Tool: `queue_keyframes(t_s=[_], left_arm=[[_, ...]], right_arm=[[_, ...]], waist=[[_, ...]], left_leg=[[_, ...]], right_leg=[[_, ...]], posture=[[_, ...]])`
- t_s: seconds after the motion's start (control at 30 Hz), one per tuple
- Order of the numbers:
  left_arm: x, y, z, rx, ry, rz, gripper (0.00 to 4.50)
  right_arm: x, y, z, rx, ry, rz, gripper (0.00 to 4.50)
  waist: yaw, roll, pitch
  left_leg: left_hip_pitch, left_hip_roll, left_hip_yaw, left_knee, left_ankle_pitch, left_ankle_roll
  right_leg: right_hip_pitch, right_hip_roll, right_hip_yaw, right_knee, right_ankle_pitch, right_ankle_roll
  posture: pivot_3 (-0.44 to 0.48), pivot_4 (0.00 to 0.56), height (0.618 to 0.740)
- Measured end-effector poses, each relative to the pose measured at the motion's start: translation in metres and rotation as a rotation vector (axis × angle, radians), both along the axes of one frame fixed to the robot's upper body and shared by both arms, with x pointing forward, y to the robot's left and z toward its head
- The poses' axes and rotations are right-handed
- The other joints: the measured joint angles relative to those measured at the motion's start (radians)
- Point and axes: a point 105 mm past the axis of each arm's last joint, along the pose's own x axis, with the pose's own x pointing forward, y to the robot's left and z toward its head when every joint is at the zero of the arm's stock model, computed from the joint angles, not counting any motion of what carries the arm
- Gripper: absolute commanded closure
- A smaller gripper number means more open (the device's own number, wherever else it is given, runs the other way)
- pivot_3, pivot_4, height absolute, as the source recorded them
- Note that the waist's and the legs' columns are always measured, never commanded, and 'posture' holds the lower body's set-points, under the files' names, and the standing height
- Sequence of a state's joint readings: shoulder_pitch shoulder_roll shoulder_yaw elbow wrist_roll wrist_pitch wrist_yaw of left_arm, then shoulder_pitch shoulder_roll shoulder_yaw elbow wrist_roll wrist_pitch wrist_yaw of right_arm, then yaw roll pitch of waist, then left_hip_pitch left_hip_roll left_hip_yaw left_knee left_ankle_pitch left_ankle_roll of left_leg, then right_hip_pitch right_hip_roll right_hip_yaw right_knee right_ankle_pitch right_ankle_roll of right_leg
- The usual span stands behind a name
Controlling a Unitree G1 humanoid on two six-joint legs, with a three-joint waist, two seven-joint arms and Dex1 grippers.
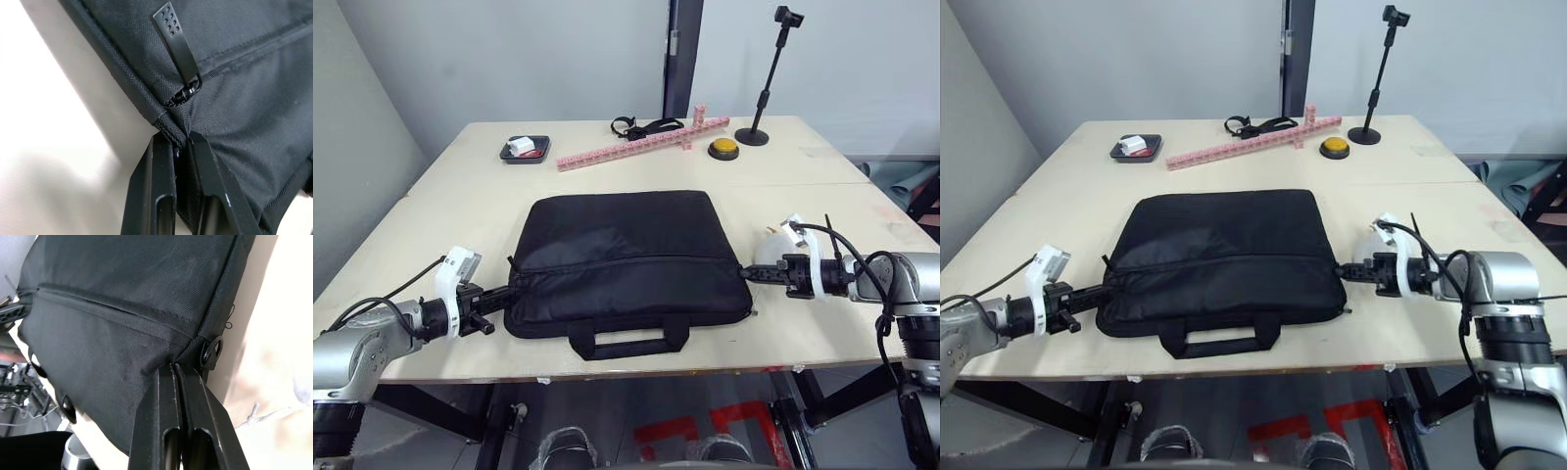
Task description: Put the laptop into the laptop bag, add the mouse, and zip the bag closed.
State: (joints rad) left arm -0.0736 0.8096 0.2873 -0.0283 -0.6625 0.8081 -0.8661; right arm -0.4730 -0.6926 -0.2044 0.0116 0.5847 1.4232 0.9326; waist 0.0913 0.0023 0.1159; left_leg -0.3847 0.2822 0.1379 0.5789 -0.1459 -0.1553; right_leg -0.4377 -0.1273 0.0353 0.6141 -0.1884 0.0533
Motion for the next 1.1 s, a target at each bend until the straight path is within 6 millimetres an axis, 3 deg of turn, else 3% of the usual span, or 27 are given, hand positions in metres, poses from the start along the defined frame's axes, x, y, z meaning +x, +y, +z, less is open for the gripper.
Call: queue_keyframes(t_s=[0.33, 0.37, 0.47, 0.57, 0.73, 0.83, 0.93, 1.0, 1.1], left_arm=[[-0.002, 0.005, -0.001, 0.003, 0.004, -0.002, 4.5], [-0.003, 0.005, -0.001, 0.002, 0.004, -0.001, 4.08], [-0.007, 0.009, -0.002, 0.002, 0.005, 0.018, 2.97], [-0.011, 0.014, -0.003, 0.003, 0.008, 0.035, 1.9], [-0.019, 0.029, 0.006, 0.005, -0.003, 0.078, 0.04], [-0.02, 0.035, 0.026, 0.031, -0.048, 0.073, 0.0], [-0.011, 0.031, 0.05, 0.048, -0.124, 0.034, 0.0], [0.0, 0.016, 0.066, 0.031, -0.192, -0.027, 0.0], [0.021, -0.029, 0.081, -0.007, -0.287, -0.199, 0.83]], right_arm=[[-0.007, 0.004, 0.003, 0.001, -0.002, 0.007, 4.49], [-0.008, 0.004, 0.001, -0.001, -0.004, 0.009, 4.5], [-0.008, 0.005, 0.0, 0.005, -0.024, 0.021, 3.65], [-0.007, 0.004, 0.006, 0.014, -0.059, 0.034, 2.61], [-0.01, -0.017, 0.023, -0.029, -0.11, 0.037, 0.86], [-0.02, -0.028, 0.035, -0.025, -0.137, 0.06, 0.04], [-0.035, -0.036, 0.053, -0.03, -0.206, 0.12, 0.04], [-0.052, -0.035, 0.061, -0.053, -0.259, 0.212, 0.04], [-0.065, -0.032, 0.069, -0.142, -0.388, 0.336, 0.0]], waist=[[-0.001, 0.0, 0.0], [-0.001, 0.0, 0.0], [-0.003, 0.0, 0.0], [-0.001, 0.0, 0.0], [0.004, -0.001, 0.0], [0.009, -0.001, 0.001], [0.015, -0.001, 0.001], [0.024, -0.001, 0.001], [0.024, -0.002, 0.0]], left_leg=[[0.0, 0.0, 0.001, -0.002, 0.0, -0.001], [0.0, 0.0, 0.001, -0.003, 0.0, -0.002], [0.0, 0.0, 0.001, -0.003, 0.0, -0.002], [0.0, 0.0, 0.001, -0.003, -0.003, -0.006], [0.0, 0.0, 0.001, -0.003, -0.004, -0.007], [0.0, 0.0, 0.001, -0.003, -0.004, -0.007], [0.0, 0.0, 0.001, -0.003, -0.004, -0.006], [0.001, 0.0, 0.001, -0.003, -0.004, -0.006], [0.001, 0.0, 0.001, -0.001, -0.004, -0.005]], right_leg=[[0.0, 0.0, 0.0, -0.001, 0.0, 0.001], [0.0, 0.0, 0.0, -0.002, 0.0, 0.001], [-0.001, 0.0, 0.0, -0.002, -0.001, 0.001], [0.0, 0.0, 0.0, -0.002, -0.001, 0.001], [0.0, 0.0, 0.0, -0.003, -0.001, 0.002], [0.0, 0.0, 0.0, -0.003, -0.001, 0.002], [0.001, 0.0, 0.0, -0.004, -0.001, 0.003], [0.001, 0.0, 0.0, -0.003, -0.001, 0.003], [0.003, -0.001, 0.0, -0.003, -0.001, 0.002]], posture=[[0.0, 0.15, 0.74], [0.0, 0.15, 0.74], [0.0, 0.15, 0.74], [0.0, 0.15, 0.74], [0.0, 0.15, 0.74], [0.0, 0.15, 0.74], [0.0, 0.15, 0.74], [0.0, 0.15, 0.74], [0.0, 0.15, 0.74]])
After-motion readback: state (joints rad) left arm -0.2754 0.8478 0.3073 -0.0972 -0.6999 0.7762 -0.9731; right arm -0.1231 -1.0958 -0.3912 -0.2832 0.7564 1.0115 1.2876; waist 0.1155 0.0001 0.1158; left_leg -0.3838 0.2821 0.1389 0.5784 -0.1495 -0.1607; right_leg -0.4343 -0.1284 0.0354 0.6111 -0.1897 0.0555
